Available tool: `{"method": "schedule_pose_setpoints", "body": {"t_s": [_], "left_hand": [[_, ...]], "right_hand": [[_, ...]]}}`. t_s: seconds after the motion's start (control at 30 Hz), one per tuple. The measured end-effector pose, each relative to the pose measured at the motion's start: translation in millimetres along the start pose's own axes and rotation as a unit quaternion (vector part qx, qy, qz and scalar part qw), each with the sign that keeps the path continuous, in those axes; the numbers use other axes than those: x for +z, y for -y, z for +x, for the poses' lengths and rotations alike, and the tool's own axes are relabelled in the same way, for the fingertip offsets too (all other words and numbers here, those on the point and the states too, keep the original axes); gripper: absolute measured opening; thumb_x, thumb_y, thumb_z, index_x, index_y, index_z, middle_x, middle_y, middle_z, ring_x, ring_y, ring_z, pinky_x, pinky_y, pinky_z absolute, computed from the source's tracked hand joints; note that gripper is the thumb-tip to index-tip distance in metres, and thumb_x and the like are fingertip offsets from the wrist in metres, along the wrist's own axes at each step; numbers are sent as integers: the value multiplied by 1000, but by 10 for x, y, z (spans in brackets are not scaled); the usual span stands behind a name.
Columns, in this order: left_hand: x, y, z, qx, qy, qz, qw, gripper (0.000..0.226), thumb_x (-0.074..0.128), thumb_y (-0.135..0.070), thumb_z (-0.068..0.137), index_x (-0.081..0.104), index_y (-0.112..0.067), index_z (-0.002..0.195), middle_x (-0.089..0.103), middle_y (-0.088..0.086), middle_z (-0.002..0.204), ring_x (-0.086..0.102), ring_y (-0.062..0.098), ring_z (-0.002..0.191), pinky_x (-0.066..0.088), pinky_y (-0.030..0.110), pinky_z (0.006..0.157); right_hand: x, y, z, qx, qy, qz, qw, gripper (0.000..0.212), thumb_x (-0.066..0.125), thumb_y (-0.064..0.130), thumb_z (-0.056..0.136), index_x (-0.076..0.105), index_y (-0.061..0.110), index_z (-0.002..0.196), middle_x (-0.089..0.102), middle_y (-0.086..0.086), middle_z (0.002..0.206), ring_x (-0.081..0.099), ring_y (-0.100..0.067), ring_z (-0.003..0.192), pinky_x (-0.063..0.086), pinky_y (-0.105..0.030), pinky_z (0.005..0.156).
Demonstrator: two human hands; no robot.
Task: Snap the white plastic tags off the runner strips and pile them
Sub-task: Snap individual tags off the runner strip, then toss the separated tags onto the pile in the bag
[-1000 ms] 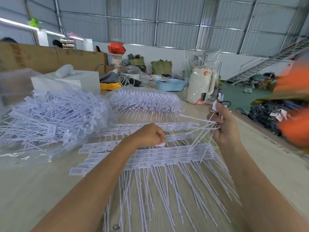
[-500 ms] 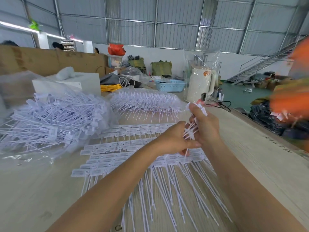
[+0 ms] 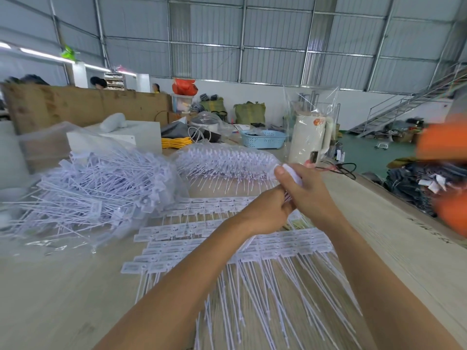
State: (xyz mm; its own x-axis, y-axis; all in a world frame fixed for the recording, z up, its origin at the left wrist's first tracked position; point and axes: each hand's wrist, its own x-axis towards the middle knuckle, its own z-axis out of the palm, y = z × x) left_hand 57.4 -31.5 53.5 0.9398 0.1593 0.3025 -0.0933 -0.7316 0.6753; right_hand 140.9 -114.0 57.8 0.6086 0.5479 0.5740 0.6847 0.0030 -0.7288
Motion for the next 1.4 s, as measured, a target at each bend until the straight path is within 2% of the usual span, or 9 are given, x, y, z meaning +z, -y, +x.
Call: {"method": "schedule_pose_setpoints", "body": {"t_s": [0.1, 0.2, 0.43, 0.63, 0.77, 0.93, 1.07, 1.27, 1.4], "left_hand": [[-41, 32, -27, -2, -12, 26, 1000, 36, 42, -21, 99, 44, -10, 133, 58, 9, 124, 59, 28, 99, 48, 29, 69], [-82, 64, -71, -12, -28, 80, 996, 34, 42, -20, 98, 48, -8, 130, 58, 13, 124, 58, 28, 104, 48, 33, 82], [-239, 209, -353, -78, -80, -7, 994, 15, 51, -19, 94, 58, -6, 90, 51, -1, 63, 46, 9, 49, 34, 18, 42], [-728, 374, -832, -115, -180, 4, 977, 19, 48, -16, 94, 59, -3, 85, 59, 15, 72, 50, 21, 60, 40, 29, 59], [-1156, 605, -1296, -147, -233, 81, 958, 22, 46, -15, 96, 56, -10, 77, 62, 14, 75, 51, 21, 62, 40, 26, 56], [-1678, 966, -1905, -218, -292, 172, 915, 36, 47, -3, 86, 41, -10, 52, 50, 22, 63, 41, 30, 62, 29, 35, 59], [-2065, 1325, -2104, -303, -346, 227, 858, 44, 46, 2, 83, 26, -16, 48, 32, 2, 50, 37, 25, 64, 20, 26, 54], [-2273, 1659, -1636, -353, -333, 224, 845, 37, 41, -2, 91, 32, -13, 58, 35, -1, 60, 41, 15, 59, 36, 16, 52], [-2171, 1744, -1266, -330, -321, 249, 852, 13, 43, 4, 88, 55, 2, 83, 56, 14, 87, 55, 27, 89, 35, 22, 68]], "right_hand": [[46, -19, -1, -8, -20, -32, 999, 44, 56, 38, 91, 48, 18, 130, 51, 9, 115, 52, 2, 99, 37, -11, 81], [123, -15, -35, -6, 25, 2, 1000, 27, 57, 32, 92, 56, 25, 117, 61, 11, 103, 58, 10, 84, 41, -2, 71], [455, 58, -25, -53, -25, -59, 996, 22, 63, 24, 89, 63, 9, 106, 63, 1, 88, 58, -16, 80, 36, -8, 63], [1005, 412, 177, -70, -4, -53, 996, 25, 61, 29, 91, 62, 7, 100, 57, -2, 80, 52, -20, 77, 30, -18, 59], [1636, 775, 217, -69, 101, -3, 992, 32, 59, 34, 92, 60, 4, 103, 60, -9, 79, 55, -26, 72, 41, -30, 65], [2289, 1073, 145, -74, 238, 9, 968, 52, 50, 45, 93, 45, 18, 137, 60, -1, 113, 62, -22, 96, 49, -34, 86], [2606, 1054, 146, -99, 314, -72, 941, 36, 49, 29, 97, 56, 6, 124, 63, -13, 120, 61, -24, 106, 47, -35, 94], [2809, 796, 293, -114, 332, -250, 903, 30, 44, 12, 97, 53, 2, 123, 47, -15, 132, 45, -29, 123, 39, -33, 99], [2788, 691, 451, -65, 286, -277, 915, 54, 41, 16, 100, 20, 4, 147, -5, -12, 158, 8, -25, 146, 26, -33, 111]]}}
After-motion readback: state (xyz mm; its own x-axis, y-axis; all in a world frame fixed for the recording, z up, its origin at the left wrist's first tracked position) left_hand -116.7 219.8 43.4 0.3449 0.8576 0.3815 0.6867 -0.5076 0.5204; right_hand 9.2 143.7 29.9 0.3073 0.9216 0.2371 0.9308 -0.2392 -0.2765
